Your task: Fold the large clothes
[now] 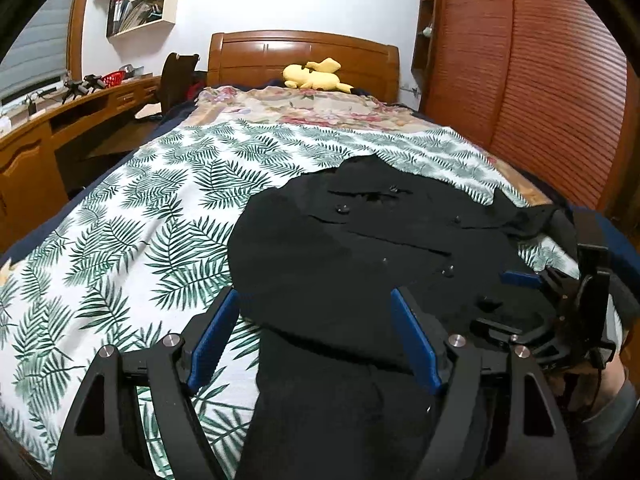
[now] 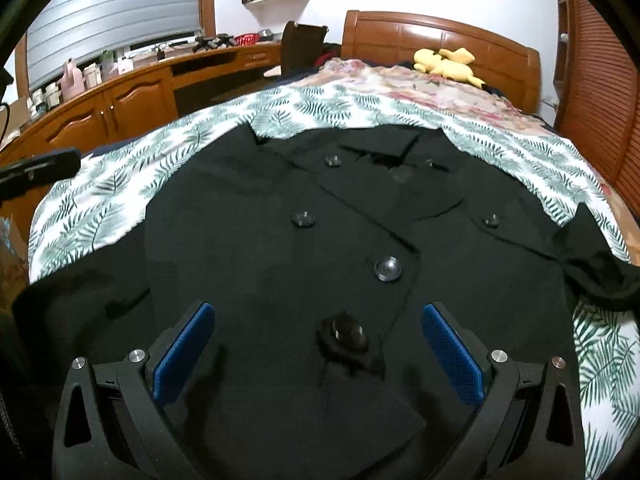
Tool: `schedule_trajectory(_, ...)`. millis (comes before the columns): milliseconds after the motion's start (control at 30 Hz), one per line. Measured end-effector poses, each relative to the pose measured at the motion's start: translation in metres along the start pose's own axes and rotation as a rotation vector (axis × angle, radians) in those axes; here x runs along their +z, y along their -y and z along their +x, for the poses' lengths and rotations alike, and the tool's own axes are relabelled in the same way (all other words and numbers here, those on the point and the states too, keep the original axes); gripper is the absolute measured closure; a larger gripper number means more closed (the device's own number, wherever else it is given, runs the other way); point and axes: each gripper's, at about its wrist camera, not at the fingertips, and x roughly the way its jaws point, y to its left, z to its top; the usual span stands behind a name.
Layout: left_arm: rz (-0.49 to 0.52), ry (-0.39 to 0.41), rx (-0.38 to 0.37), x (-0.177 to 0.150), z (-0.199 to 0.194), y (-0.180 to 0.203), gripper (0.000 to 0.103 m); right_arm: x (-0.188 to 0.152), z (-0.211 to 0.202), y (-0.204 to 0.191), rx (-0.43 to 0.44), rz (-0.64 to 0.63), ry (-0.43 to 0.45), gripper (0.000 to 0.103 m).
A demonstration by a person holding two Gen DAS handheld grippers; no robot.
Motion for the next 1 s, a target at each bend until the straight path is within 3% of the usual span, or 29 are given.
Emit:
schedule_trajectory(367, 0.049, -0.009, -0.039, -0.014, -0.012, 0.008, 0.025, -0.017, -0.02, 0.041, -0.019, 0.085, -0.029, 0.0)
schedule_trajectory(433, 0.053, -0.006, -0.049, -0.016, -0.016, 0.011, 0.025, -0.022, -0.021, 0.047, 0.007, 0.105, -0.042, 0.005)
schedule_trajectory(533, 0.054, -0.013, -0.063, -0.021, -0.019, 0.013, 0.025, -0.028, -0.02, 0.047, 0.047, 0.124, -0.065, 0.022)
schedule_trajectory(600, 0.052, -0.016, -0.07, -0.023, -0.02, 0.014, 0.025, -0.028, -0.026, 0.041, 0.065, 0.097, -0.057, 0.049)
schedule_trajectory(633, 0.051, -0.015, -0.074, -0.024, -0.022, 0.014, 0.025, -0.028, -0.029, 0.037, 0.077, 0.084, -0.053, 0.057)
schedule_trajectory(700, 0.05, -0.008, -0.079, -0.025, -0.026, 0.015, 0.025, -0.03, -0.038, 0.032, 0.047, 0.057, -0.03, 0.084)
schedule_trajectory(733, 0.051, -0.004, -0.08, -0.025, -0.027, 0.014, 0.025, -0.032, -0.041, 0.031, 0.042, 0.049, -0.018, 0.091)
schedule_trajectory(800, 0.05, 0.003, -0.08, -0.026, -0.03, 0.014, 0.025, -0.033, -0.057, 0.029, 0.06, 0.049, 0.02, 0.096)
schedule_trajectory(1000, 0.031, 0.015, -0.092, -0.027, -0.035, 0.009, 0.025, -0.031, -0.128, 0.039, -0.03, 0.071, 0.157, 0.097)
